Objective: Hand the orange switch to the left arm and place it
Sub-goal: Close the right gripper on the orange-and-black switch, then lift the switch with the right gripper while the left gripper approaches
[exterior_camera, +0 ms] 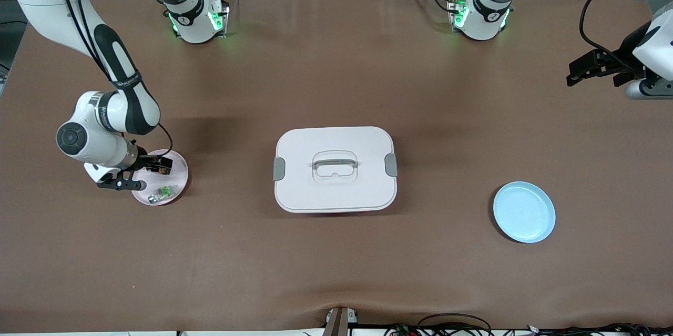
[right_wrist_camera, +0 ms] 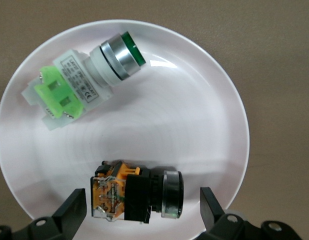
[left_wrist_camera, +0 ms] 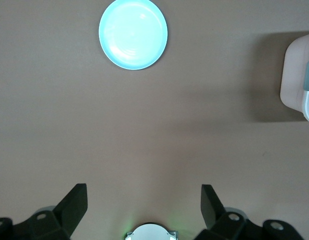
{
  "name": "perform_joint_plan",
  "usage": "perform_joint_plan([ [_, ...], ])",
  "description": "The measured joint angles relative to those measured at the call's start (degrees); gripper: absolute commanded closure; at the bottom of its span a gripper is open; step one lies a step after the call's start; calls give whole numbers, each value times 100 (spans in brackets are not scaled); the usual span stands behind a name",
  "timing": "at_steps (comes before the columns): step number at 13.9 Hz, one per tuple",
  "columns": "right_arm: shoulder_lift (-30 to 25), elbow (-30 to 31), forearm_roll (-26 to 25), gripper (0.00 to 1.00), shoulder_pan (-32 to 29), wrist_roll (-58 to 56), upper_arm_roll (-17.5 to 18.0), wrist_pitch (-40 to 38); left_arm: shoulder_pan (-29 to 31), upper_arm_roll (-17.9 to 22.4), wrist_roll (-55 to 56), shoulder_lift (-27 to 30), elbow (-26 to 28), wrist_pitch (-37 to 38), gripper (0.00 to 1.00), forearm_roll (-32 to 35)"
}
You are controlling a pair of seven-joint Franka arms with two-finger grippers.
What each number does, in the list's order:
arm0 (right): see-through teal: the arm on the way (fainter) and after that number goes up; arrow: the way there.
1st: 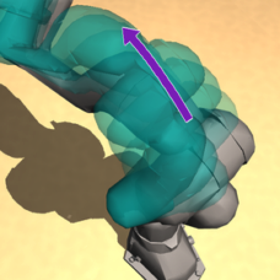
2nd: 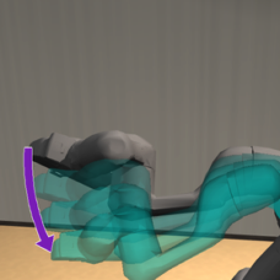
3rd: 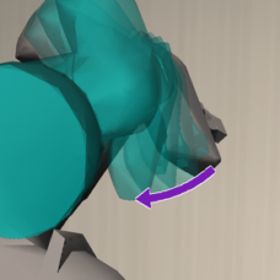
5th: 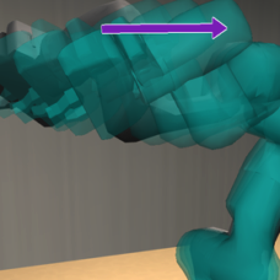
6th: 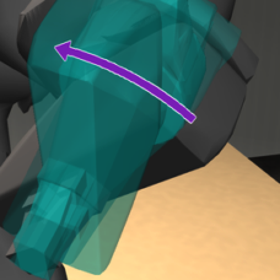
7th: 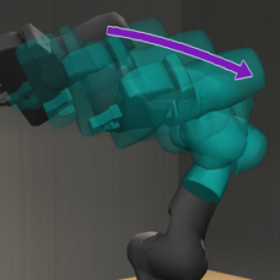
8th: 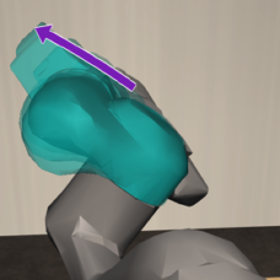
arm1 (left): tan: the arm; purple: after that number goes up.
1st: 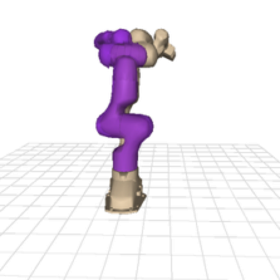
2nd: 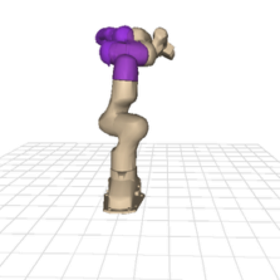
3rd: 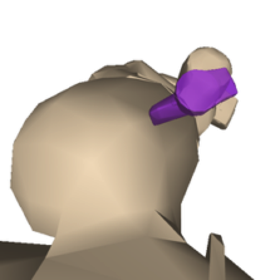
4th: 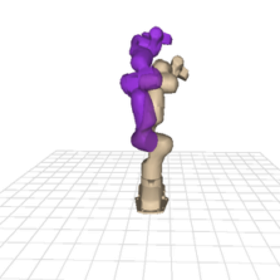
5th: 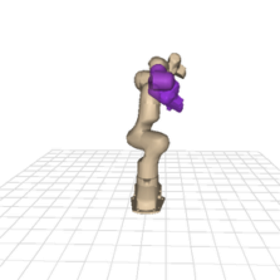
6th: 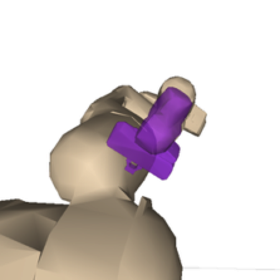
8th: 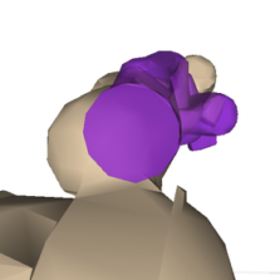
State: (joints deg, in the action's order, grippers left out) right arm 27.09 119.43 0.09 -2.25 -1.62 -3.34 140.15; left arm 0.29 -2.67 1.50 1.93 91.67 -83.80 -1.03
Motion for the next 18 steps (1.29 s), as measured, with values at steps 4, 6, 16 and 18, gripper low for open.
perform_joint_plan([
  [4, 51, -25, 0, 0, 0, 0, 2, 4, 0, 0, 0, 0, 0, 0, 0, 0],
  [6, 57, -25, 0, 16, 0, 0, 3, 4, 0, 0, 0, 0, 0, 0, 0, 0],
  [16, 89, -60, 10, 100, 1, 1, 11, -65, 0, 0, 0, -2, -3, 0, 0, 0],
  [18, 83, -246, 390, 100, 1, 18, 17, -543, -8, -15, 0, 2, -18, 7, 0, -3],
])
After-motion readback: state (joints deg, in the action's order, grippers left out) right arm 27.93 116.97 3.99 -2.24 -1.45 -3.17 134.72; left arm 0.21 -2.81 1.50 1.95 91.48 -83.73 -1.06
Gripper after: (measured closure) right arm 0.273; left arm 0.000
